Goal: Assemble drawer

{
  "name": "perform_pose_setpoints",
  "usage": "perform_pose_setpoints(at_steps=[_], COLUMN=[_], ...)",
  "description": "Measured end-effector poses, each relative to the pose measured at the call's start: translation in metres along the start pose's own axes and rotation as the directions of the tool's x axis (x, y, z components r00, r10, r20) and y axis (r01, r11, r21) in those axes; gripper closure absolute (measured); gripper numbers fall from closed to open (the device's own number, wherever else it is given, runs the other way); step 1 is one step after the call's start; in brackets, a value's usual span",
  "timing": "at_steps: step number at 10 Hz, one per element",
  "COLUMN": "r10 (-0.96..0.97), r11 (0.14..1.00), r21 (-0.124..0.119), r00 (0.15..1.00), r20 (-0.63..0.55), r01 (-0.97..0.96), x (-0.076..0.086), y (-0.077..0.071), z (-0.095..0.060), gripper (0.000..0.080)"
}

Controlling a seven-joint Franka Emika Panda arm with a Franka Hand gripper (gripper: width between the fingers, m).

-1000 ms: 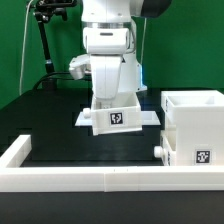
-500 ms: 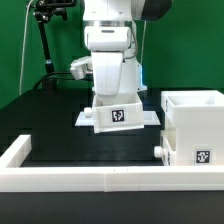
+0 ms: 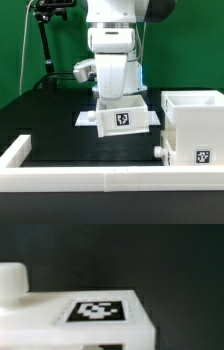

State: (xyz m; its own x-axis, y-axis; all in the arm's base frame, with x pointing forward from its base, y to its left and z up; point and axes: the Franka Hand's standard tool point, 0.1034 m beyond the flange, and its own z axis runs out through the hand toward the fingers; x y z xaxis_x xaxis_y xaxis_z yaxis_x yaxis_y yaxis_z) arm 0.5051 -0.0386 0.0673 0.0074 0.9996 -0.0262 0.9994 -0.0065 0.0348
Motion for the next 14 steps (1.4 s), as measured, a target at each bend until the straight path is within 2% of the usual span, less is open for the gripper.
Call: perform_pose_setpoints(at_steps=[3, 7, 12, 14], r10=[0.027, 0.03, 0.038, 0.038], r11=[1.0, 1.0, 0.999, 0.999], r21=[0.0, 0.003, 0.003, 0.004], r00=[1.0, 1.0, 0.999, 0.999], r20=[-0.004, -0.004, -0.01, -0.011], r01=[-0.027, -0.03, -0.038, -0.037], x=[0.011, 0.009, 0.019, 0.016], y=[0.006, 0.004, 0.008, 0.008], z=[0.004, 0.005, 0.008, 0.009], gripper=[0.0755, 0.0755, 0.0755, 0.0755])
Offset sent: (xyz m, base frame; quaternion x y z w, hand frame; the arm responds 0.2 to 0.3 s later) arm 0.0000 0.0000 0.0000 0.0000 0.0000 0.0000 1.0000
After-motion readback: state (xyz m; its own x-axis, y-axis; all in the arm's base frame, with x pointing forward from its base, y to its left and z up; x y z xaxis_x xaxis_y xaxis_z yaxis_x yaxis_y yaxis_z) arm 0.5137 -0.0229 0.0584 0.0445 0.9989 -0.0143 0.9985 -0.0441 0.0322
